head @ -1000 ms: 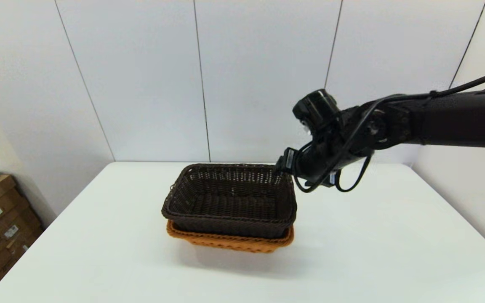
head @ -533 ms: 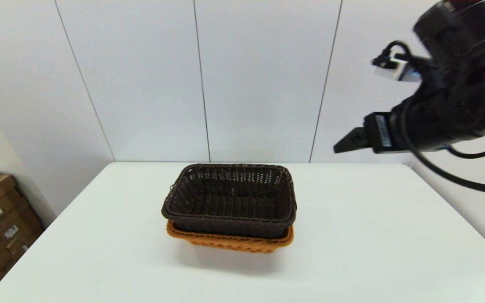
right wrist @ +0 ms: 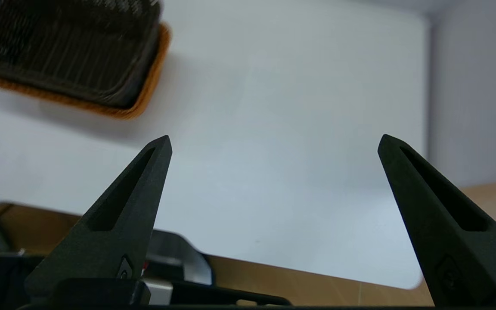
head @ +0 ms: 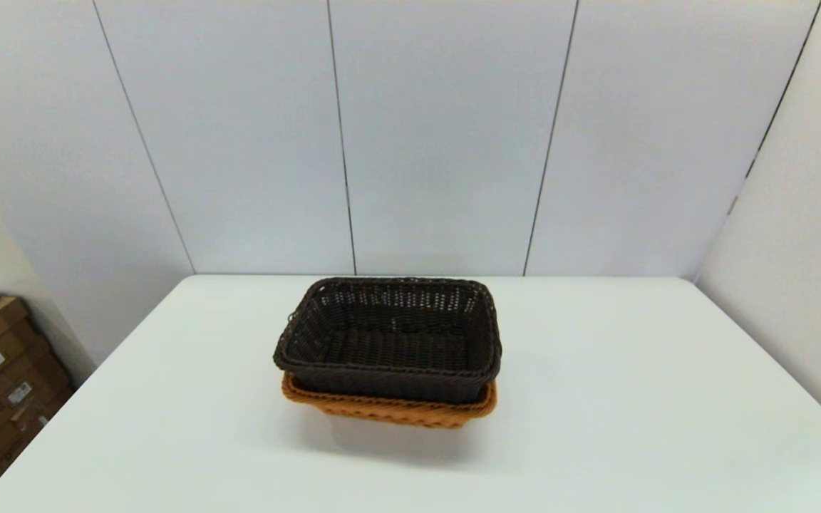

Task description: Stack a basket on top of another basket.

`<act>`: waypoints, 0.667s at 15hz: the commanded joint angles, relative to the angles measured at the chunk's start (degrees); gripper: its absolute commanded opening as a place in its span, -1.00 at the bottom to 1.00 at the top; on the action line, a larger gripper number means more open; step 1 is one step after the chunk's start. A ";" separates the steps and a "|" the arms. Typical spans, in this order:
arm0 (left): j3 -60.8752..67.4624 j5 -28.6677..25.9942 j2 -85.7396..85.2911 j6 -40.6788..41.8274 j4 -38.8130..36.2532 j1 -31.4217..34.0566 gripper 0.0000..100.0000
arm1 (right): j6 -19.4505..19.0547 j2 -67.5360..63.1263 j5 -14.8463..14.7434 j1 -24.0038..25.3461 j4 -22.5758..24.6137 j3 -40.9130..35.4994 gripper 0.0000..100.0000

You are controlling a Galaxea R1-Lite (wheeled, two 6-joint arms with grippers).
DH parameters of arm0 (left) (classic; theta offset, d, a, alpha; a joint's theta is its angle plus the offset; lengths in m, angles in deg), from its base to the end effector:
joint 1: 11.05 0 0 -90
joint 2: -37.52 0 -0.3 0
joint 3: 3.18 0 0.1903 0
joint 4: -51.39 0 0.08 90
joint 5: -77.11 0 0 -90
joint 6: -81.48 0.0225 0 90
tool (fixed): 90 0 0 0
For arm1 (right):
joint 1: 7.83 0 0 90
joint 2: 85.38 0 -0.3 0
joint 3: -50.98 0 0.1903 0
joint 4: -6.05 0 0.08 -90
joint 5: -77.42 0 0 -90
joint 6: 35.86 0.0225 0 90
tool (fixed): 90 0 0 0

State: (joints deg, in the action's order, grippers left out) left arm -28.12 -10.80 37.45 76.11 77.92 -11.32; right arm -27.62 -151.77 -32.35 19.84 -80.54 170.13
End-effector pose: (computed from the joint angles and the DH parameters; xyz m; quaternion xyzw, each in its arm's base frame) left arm -0.0251 0.0009 0.0774 -0.0466 0.0125 0.0165 0.9987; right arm 0.0735 0.0300 0.3701 -0.0482 0.2704 0.0466 0.9604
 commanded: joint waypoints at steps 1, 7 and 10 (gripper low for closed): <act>-0.01 0.02 -0.01 -0.07 -0.01 0.00 1.00 | -2.97 15.94 -3.27 -6.14 -0.59 0.11 1.00; -0.01 0.02 0.07 -0.07 -0.01 0.00 1.00 | -2.44 34.13 -1.77 -10.36 4.16 -3.85 1.00; -0.01 0.02 0.07 -0.07 -0.01 0.00 1.00 | -2.53 43.80 -2.12 -16.25 4.07 -11.23 1.00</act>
State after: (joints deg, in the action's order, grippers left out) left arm -28.12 -10.80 37.45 76.08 77.91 -11.32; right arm -30.24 -118.50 -34.32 9.09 -76.16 165.31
